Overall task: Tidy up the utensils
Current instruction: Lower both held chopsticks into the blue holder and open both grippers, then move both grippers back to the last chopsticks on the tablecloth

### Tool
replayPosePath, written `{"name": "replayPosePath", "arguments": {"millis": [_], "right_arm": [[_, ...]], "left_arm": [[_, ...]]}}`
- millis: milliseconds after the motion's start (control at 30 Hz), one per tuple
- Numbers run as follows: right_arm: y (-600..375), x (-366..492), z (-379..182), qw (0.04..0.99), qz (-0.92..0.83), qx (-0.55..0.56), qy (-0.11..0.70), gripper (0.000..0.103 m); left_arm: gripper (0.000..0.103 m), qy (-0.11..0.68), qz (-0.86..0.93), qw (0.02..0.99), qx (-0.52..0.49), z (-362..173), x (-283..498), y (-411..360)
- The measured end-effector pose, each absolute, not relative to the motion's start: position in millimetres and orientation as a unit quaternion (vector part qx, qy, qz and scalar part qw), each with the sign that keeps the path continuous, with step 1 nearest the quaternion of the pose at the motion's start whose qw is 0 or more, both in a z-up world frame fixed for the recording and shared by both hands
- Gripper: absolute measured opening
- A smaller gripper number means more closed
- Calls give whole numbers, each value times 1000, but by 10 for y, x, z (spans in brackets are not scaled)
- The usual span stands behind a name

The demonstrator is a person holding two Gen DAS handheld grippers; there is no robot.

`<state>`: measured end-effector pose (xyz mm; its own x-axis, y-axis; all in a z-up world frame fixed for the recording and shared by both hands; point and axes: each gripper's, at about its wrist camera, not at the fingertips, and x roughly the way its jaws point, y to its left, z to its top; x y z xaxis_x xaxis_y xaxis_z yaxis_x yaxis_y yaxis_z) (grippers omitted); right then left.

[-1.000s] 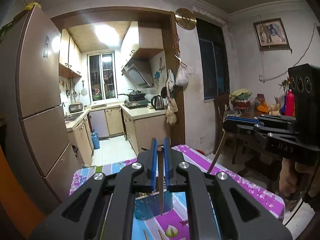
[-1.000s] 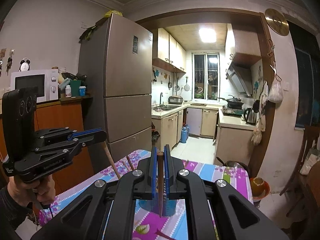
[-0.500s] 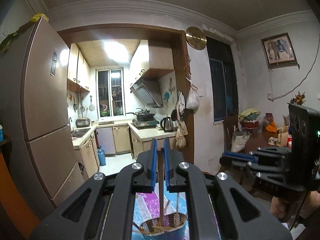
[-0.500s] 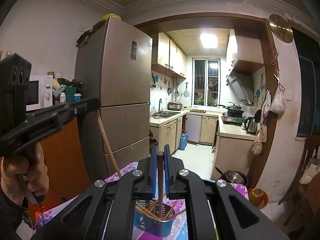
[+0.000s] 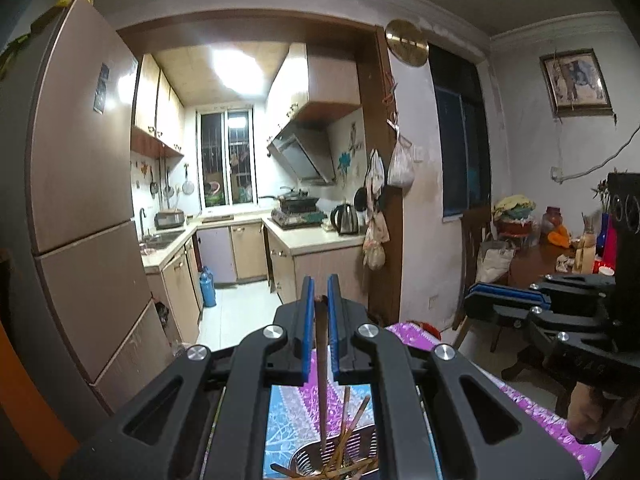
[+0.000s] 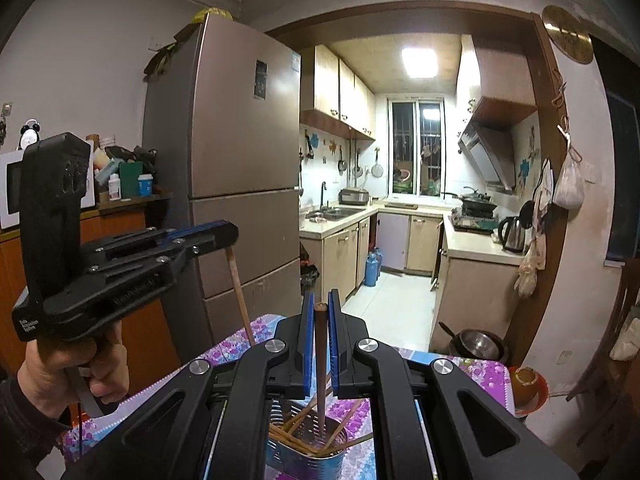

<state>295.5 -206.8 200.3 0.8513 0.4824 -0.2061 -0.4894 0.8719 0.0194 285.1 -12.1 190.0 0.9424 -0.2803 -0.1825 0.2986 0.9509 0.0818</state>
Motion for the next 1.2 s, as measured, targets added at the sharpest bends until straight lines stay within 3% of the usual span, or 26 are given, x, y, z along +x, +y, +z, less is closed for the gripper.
{"name": "replayPosePath", "arguments": {"millis": [400, 1067, 1200], "right_arm": [[-1917, 3297, 1653, 957, 256, -18, 138, 8], [-1906, 3467, 1464, 956, 249, -13, 151, 8], [-1938, 3356, 1513, 961, 238, -13, 137, 8]], "left_arm": [[5, 131, -143, 980, 49, 1502, 3180, 0], [7, 156, -132, 978, 38, 1362, 3332, 70], [22, 146, -130, 980, 37, 1407, 3231, 81]]}}
